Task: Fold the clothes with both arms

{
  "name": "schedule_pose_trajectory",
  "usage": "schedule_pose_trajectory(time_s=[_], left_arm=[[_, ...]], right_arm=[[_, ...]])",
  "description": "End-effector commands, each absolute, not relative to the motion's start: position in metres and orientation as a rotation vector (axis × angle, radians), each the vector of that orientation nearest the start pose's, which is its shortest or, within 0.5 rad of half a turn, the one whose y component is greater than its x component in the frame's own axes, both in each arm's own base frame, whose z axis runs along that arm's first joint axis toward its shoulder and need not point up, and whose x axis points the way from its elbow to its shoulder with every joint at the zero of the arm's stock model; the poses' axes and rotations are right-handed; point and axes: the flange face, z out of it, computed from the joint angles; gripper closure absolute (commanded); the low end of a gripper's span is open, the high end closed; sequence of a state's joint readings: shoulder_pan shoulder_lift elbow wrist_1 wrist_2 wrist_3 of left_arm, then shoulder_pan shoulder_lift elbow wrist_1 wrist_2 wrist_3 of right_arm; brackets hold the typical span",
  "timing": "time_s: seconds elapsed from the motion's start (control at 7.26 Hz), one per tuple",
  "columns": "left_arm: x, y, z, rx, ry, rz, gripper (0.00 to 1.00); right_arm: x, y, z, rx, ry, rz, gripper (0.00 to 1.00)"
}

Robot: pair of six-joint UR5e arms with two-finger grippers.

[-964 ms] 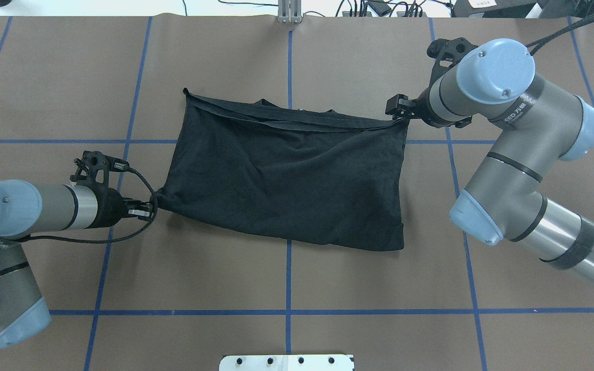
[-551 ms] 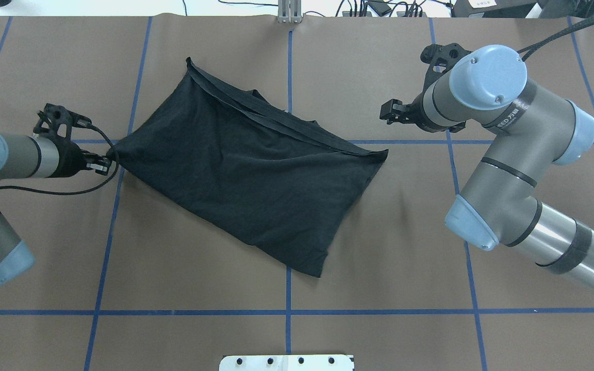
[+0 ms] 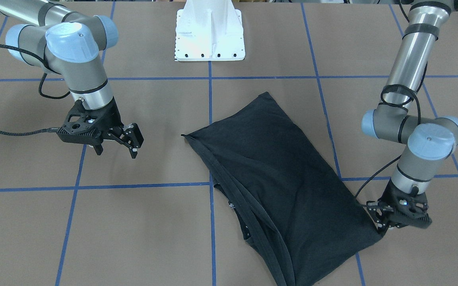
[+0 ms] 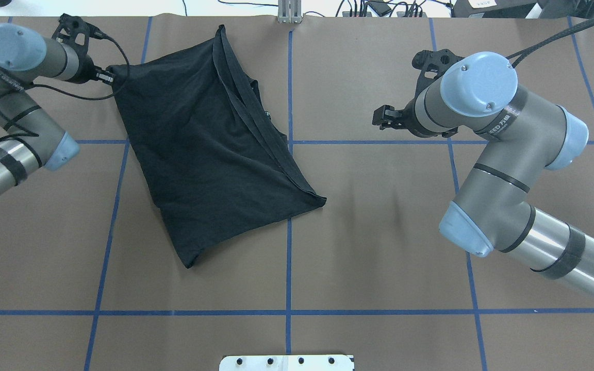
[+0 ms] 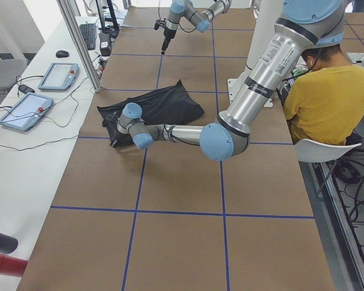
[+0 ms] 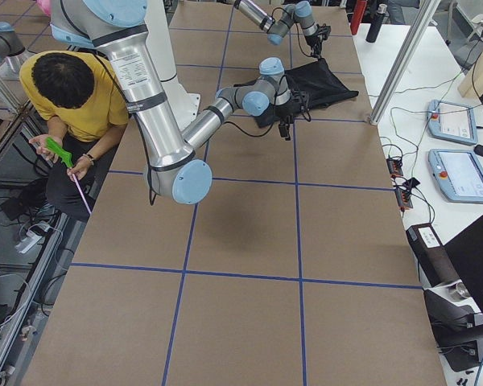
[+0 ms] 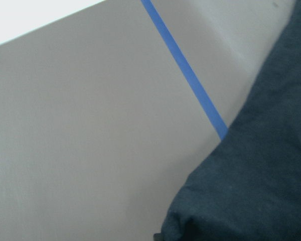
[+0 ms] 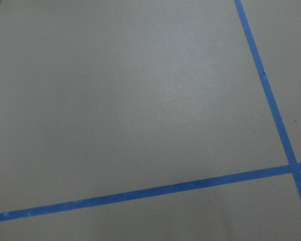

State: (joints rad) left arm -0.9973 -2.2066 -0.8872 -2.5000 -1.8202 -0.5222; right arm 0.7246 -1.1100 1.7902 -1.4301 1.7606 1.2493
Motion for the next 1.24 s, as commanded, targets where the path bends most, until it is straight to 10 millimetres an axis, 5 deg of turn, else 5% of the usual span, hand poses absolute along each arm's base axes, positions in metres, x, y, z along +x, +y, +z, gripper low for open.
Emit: schedule_pose_trajectory(time_s=[0.0, 0.14, 0.28, 0.55, 0.83, 1.1], left_arm=[[0.327, -0.744, 0.495, 0.638, 0.639, 0.161, 0.95], [0.320, -0.741, 0.479, 0.705, 0.641, 0.225, 0.01], [0.309, -0.720, 0.480, 0.710, 0.692, 0.252, 0.00], [0.295, -0.682, 0.484, 0.700, 0.773, 0.288, 0.00], [0.292, -0.677, 0.486, 0.702, 0.777, 0.283, 0.00], [0.291, -0.675, 0.487, 0.703, 0.778, 0.282, 0.00]], right_arm=[[-0.405, -0.501, 0.288, 0.258, -0.817, 0.290, 0.00], [-0.416, -0.496, 0.287, 0.265, -0.837, 0.272, 0.00], [-0.425, -0.501, 0.278, 0.272, -0.852, 0.264, 0.00], [-0.492, -0.529, 0.231, 0.242, -0.866, 0.369, 0.00], [-0.552, -0.548, 0.178, 0.201, -0.878, 0.498, 0.01], [-0.597, -0.546, 0.176, 0.223, -0.919, 0.594, 0.02]])
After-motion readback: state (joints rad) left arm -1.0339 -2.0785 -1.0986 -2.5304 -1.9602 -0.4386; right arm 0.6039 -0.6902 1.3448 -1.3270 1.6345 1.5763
